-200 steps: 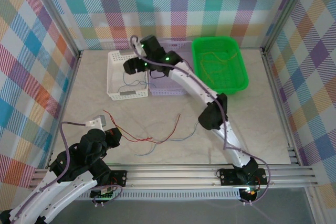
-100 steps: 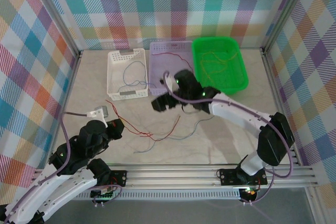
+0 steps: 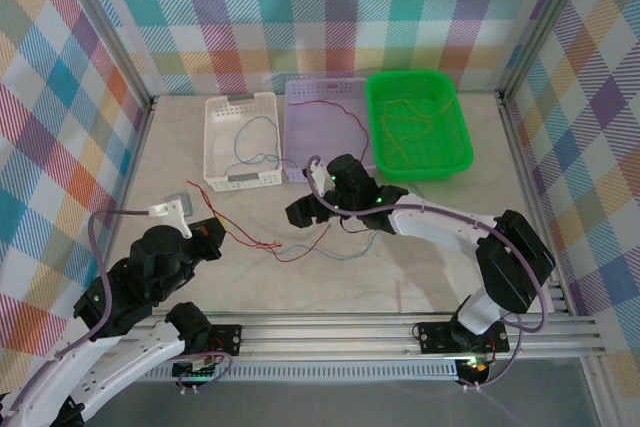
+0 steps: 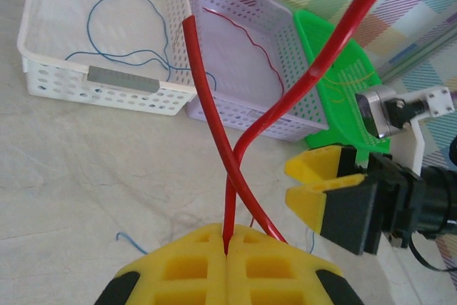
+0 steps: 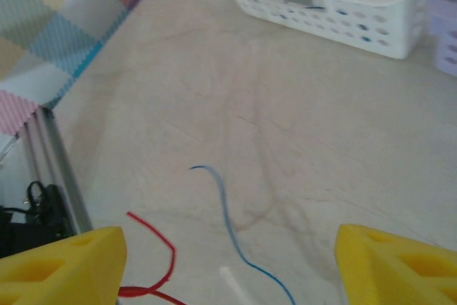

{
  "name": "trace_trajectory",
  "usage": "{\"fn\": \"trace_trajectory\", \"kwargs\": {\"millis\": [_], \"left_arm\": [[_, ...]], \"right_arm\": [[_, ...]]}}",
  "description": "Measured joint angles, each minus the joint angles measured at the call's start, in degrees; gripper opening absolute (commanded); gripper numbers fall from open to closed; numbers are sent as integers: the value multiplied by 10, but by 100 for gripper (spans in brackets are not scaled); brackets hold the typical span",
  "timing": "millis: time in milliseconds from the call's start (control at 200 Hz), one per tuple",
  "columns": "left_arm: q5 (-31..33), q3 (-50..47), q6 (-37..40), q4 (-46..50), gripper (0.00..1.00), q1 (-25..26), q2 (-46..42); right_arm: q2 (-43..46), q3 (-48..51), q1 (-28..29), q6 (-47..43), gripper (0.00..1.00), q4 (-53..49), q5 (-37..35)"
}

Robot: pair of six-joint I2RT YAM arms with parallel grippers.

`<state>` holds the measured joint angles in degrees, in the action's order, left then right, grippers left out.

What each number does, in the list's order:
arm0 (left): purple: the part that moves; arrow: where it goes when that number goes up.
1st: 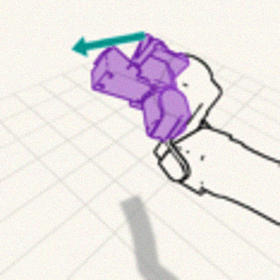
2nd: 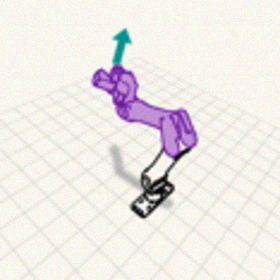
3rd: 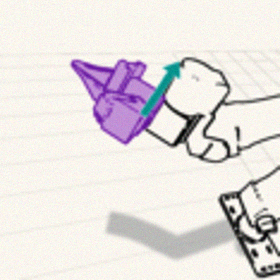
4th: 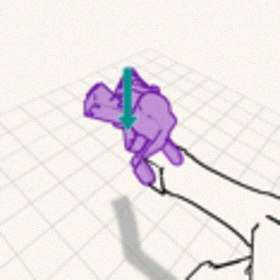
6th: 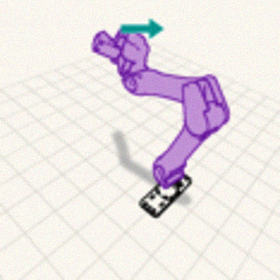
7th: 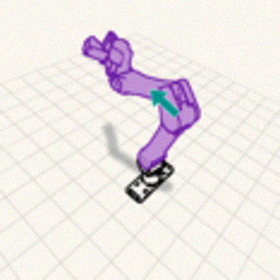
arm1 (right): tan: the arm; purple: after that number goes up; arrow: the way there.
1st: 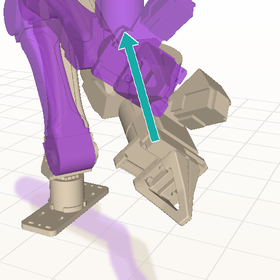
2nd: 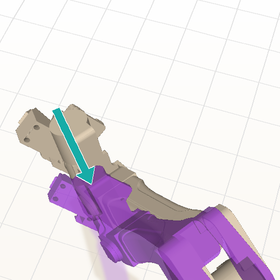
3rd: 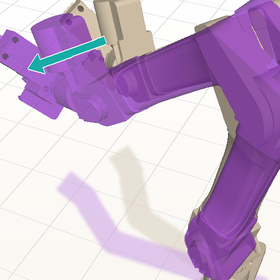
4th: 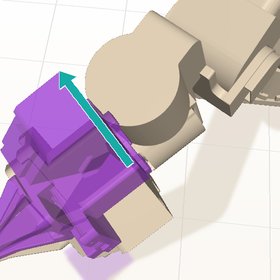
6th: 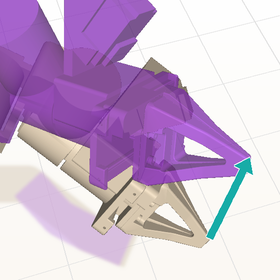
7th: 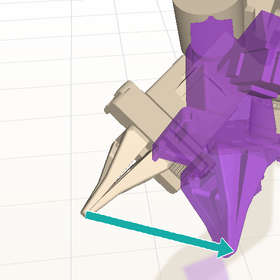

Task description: Untangle the cables

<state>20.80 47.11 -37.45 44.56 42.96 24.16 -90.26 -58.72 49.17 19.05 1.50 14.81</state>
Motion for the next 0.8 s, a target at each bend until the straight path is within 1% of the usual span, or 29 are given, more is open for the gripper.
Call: {"fn": "trace_trajectory", "kwargs": {"millis": [65,215,345,455,555,670,800], "left_arm": [[4,0,0,1,0,0,4],[12,0,0,0,0,0,35],[14,0,-2,-10,0,0,59],[14,0,-5,-16,0,0,66],[13,0,-9,-17,0,0,66],[13,0,-15,-16,0,0,66],[13,0,-22,-16,0,0,65]], "right_arm": [[6,33,6,-4,76,25,15],[21,100,28,-19,75,40,29],[35,142,65,-20,74,71,26],[32,153,96,-20,74,102,7],[9,150,121,-19,73,142,-17],[-39,139,142,-14,71,183,-38],[-98,120,160,0,63,217,-63]]}}
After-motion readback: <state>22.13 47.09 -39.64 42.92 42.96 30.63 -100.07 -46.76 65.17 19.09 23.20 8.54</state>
